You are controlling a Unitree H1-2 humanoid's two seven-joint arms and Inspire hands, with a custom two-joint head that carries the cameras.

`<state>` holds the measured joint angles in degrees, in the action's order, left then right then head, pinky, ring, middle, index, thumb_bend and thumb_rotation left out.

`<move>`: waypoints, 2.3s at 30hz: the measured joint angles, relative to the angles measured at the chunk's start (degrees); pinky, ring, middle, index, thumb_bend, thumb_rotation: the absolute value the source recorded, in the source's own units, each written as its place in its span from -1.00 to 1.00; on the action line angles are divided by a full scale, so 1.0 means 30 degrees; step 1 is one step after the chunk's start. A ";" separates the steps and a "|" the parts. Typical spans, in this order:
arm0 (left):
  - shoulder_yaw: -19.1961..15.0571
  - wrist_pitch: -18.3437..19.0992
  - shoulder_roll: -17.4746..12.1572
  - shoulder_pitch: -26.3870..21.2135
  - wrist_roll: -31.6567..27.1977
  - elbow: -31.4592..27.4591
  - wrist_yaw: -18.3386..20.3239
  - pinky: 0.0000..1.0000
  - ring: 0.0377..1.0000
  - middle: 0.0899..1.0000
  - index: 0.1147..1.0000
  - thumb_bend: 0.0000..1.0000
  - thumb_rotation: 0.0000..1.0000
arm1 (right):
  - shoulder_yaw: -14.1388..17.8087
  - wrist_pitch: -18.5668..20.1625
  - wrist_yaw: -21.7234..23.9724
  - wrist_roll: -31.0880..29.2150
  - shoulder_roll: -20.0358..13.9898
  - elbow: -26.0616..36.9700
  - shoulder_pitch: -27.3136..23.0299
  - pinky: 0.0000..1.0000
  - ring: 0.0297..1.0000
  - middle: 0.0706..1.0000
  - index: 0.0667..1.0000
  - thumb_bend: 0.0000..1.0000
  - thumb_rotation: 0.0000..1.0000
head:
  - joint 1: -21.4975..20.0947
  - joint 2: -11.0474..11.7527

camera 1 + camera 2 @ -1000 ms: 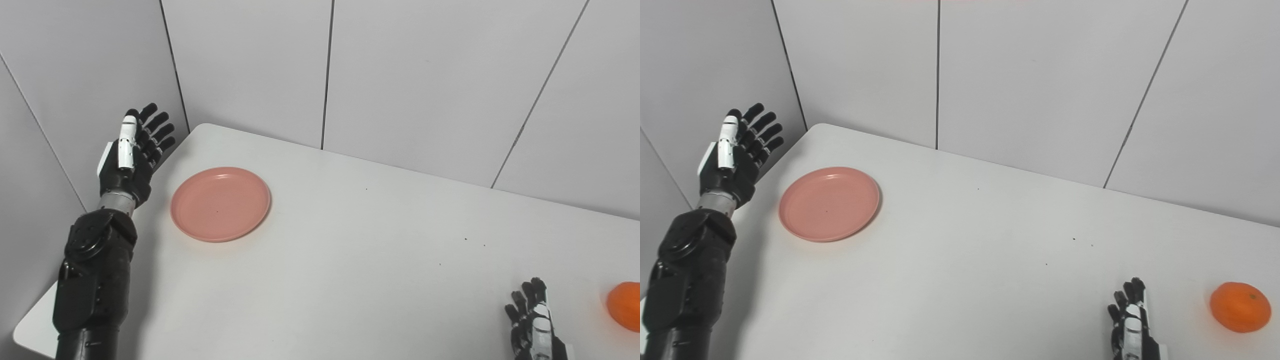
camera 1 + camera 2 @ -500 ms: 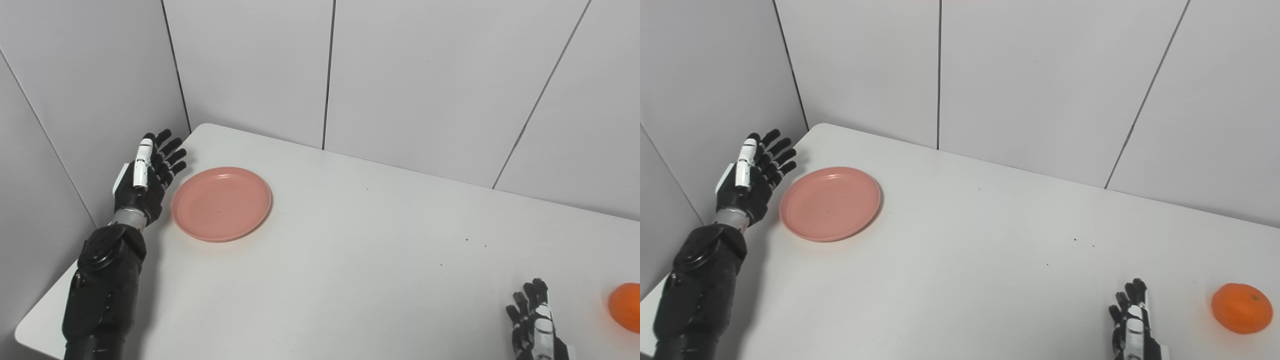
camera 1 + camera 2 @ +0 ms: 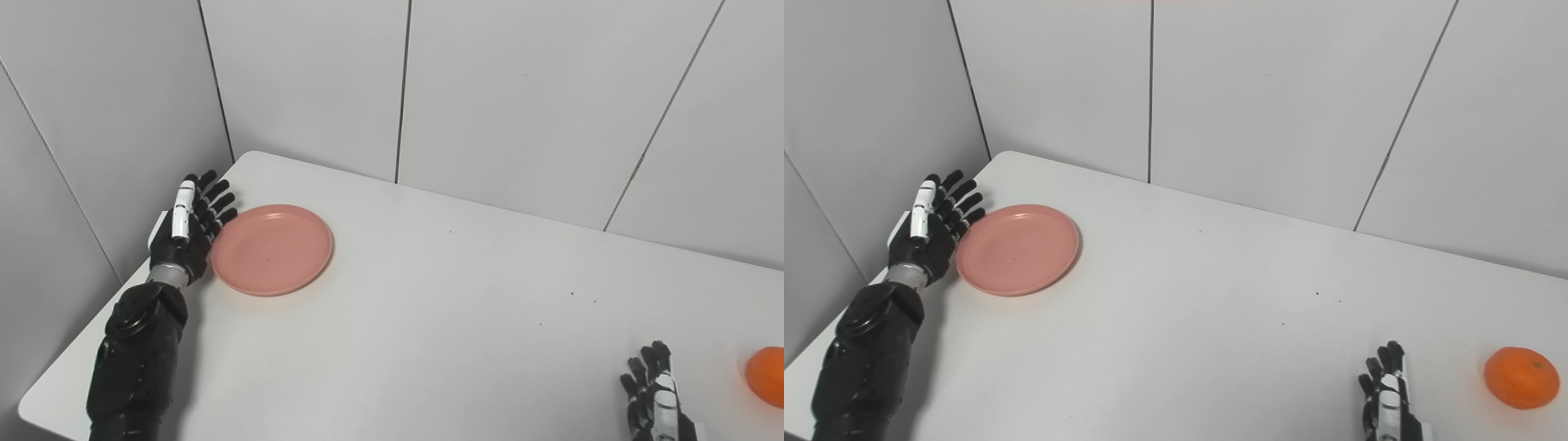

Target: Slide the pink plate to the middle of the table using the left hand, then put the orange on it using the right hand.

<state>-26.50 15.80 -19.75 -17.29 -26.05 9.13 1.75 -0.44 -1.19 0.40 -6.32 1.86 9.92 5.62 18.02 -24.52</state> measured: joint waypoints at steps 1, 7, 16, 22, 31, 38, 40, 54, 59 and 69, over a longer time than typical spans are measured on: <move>-0.0032 -0.0024 0.0000 0.0007 0.0000 0.0003 0.0000 0.82 0.81 0.79 0.76 -0.40 1.00 | 0.0026 0.0001 0.0019 -0.0051 0.0003 0.0000 0.0000 1.00 0.95 1.00 1.00 -0.65 1.00 | 0.0000 0.0029; -0.0131 -0.0405 -0.0005 0.0096 0.0002 0.0229 0.0152 0.85 0.82 0.80 0.77 -0.40 1.00 | 0.0071 0.0000 0.0030 -0.0080 0.0017 0.0000 -0.0001 0.97 0.94 0.99 1.00 -0.67 1.00 | 0.0088 0.0000; -0.0425 -0.1205 0.0131 0.0337 0.0002 0.0639 0.0174 0.99 0.92 0.90 0.88 -0.39 1.00 | 0.0193 -0.0028 0.0082 -0.0157 0.0014 -0.0062 -0.0024 0.94 0.95 0.99 1.00 -0.68 1.00 | 0.0205 0.0000; -0.0487 -0.1773 0.0139 0.0344 -0.0005 0.0883 0.0468 1.00 0.94 0.92 0.89 -0.40 1.00 | 0.0302 -0.0510 0.0184 -0.0175 0.0005 -0.0298 -0.0066 0.95 0.96 0.99 1.00 -0.64 1.00 | 0.0235 0.0000; -0.0705 -0.1932 0.0152 0.0347 -0.0415 0.1941 0.0623 0.98 0.93 0.90 0.87 -0.38 1.00 | 0.0398 -0.0507 0.0154 -0.0151 -0.0003 -0.0290 -0.0063 0.94 0.95 0.99 1.00 -0.65 1.00 | 0.0323 -0.0029; -0.0531 -0.2052 0.0130 0.0340 -0.0411 0.2110 0.0692 0.92 0.88 0.90 0.88 -0.49 1.00 | 0.0466 -0.0509 0.0149 -0.0213 0.0010 -0.0292 -0.0065 0.90 0.93 0.97 0.97 -0.65 1.00 | 0.0294 -0.0030; -0.0273 -0.2063 0.0092 0.0340 -0.0388 0.2184 0.0844 0.95 0.89 0.89 0.88 -0.48 1.00 | 0.0478 -0.0508 0.0144 -0.0191 0.0011 -0.0292 -0.0065 0.91 0.94 0.97 0.98 -0.64 1.00 | 0.0293 -0.0029; 0.0560 -0.2781 -0.0246 -0.0197 -0.0382 0.3514 0.1709 0.83 0.80 0.79 0.76 -0.35 1.00 | 0.0449 -0.0504 0.0114 -0.0116 0.0016 -0.0289 -0.0065 0.96 0.95 0.98 0.98 -0.64 1.00 | 0.0176 -0.0088; 0.0840 -0.2403 -0.0235 -0.0343 -0.0423 0.3512 0.1830 0.75 0.74 0.74 0.72 -0.32 1.00 | 0.0447 -0.0501 0.0102 -0.0119 0.0034 -0.0283 -0.0063 0.96 0.94 0.98 0.98 -0.65 1.00 | 0.0117 -0.0117; 0.1431 -0.1856 0.0127 -0.0403 -0.0897 0.3169 0.2661 0.72 0.72 0.73 0.69 -0.28 1.00 | 0.0356 -0.0494 0.0068 -0.0112 0.0080 -0.0270 -0.0061 0.99 0.94 0.98 1.00 -0.64 1.00 | 0.0001 -0.0146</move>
<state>-22.20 10.23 -19.37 -18.49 -28.74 18.64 9.73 0.63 -2.67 0.60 -6.65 2.10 9.11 5.44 18.02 -24.96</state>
